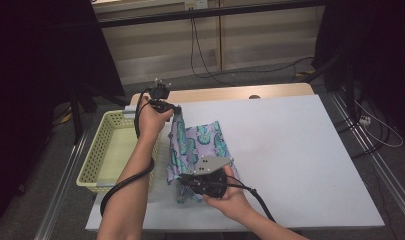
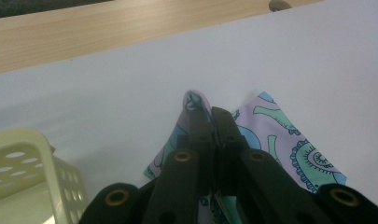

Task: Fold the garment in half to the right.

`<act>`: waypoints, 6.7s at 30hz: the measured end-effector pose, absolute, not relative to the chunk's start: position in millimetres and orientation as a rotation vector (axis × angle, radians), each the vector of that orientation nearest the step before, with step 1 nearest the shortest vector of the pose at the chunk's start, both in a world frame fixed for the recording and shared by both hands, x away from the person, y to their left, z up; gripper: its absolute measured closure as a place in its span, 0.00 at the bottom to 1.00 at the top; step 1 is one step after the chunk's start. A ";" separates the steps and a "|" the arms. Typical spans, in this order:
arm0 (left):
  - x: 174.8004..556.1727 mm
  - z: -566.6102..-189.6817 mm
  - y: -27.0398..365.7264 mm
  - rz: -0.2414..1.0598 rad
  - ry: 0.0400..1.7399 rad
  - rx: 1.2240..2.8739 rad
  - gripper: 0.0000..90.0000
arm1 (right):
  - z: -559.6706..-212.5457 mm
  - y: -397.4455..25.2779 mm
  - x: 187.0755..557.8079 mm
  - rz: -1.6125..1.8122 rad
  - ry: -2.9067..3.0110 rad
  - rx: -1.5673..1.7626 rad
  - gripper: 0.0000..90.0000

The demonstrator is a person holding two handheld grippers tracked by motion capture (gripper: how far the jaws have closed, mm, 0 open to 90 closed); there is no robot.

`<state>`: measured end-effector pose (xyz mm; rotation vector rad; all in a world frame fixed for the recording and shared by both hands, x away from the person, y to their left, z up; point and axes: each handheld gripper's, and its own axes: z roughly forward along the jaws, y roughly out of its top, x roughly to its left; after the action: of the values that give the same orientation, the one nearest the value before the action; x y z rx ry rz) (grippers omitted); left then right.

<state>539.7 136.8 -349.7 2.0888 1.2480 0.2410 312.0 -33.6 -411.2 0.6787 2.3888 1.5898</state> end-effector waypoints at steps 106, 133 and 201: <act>554.0 -392.7 72.3 0.227 1.039 2.080 0.63 | -433.9 -111.0 313.3 1.377 2.385 0.824 0.96; 514.8 -393.9 100.6 0.268 1.001 2.036 0.26 | -410.8 -112.0 324.7 1.389 2.357 0.851 0.48; 474.9 -410.2 134.4 0.307 1.028 2.033 0.23 | -434.7 -101.4 348.1 1.099 2.404 0.955 0.72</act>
<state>474.9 134.4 -410.2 2.0328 1.0285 0.3066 348.1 -101.4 -434.7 0.9554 2.4041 1.0987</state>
